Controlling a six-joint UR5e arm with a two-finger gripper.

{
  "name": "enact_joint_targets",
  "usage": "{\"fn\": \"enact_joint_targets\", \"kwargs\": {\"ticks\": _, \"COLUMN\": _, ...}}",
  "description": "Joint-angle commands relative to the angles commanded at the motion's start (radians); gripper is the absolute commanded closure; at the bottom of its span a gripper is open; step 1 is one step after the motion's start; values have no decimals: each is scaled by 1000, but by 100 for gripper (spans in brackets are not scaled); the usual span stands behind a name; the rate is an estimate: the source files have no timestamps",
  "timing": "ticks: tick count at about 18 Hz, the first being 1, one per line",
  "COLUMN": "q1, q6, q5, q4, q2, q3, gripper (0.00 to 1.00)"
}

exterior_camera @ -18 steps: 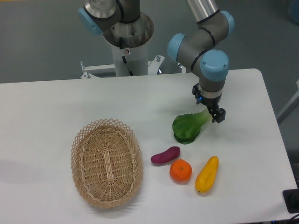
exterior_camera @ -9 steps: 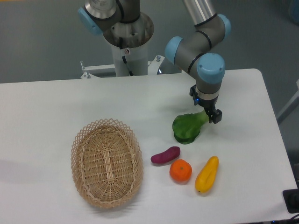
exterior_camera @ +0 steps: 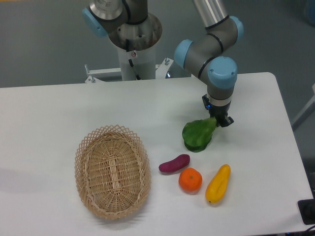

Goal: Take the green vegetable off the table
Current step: 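Lower the gripper onto the bok choy stem and close it, then lift the grasped bok choy up off the table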

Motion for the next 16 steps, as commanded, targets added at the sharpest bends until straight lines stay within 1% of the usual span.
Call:
{"fn": "enact_joint_targets", "kwargs": {"ticks": 5, "q1": 9, "q6": 14, "q5": -6, "q4": -8, "q2": 23, "q3": 14, "gripper": 65}}
{"fn": "enact_joint_targets", "kwargs": {"ticks": 8, "q1": 29, "q6": 25, "q5": -11, "q4": -38, "q2": 78, "q3": 35, "gripper": 65}}
{"fn": "enact_joint_targets", "kwargs": {"ticks": 9, "q1": 31, "q6": 32, "q5": -14, "q4": -76, "q2": 83, "q3": 57, "gripper": 65}}
{"fn": "enact_joint_targets", "kwargs": {"ticks": 11, "q1": 37, "q6": 35, "q5": -20, "q4": -170, "q2": 92, "q3": 119, "gripper": 65}}
{"fn": "enact_joint_targets", "kwargs": {"ticks": 13, "q1": 35, "q6": 22, "q5": -61, "q4": -248, "q2": 103, "q3": 187, "gripper": 65}}
{"fn": "enact_joint_targets", "kwargs": {"ticks": 14, "q1": 37, "q6": 17, "q5": -102, "q4": -273, "q2": 107, "q3": 213, "gripper": 65}}
{"fn": "enact_joint_targets", "kwargs": {"ticks": 15, "q1": 43, "q6": 14, "q5": -151, "q4": -285, "q2": 115, "q3": 231, "gripper": 65}}
{"fn": "enact_joint_targets", "kwargs": {"ticks": 16, "q1": 63, "q6": -3, "q5": -199, "q4": -285, "q2": 127, "q3": 241, "gripper": 65}}
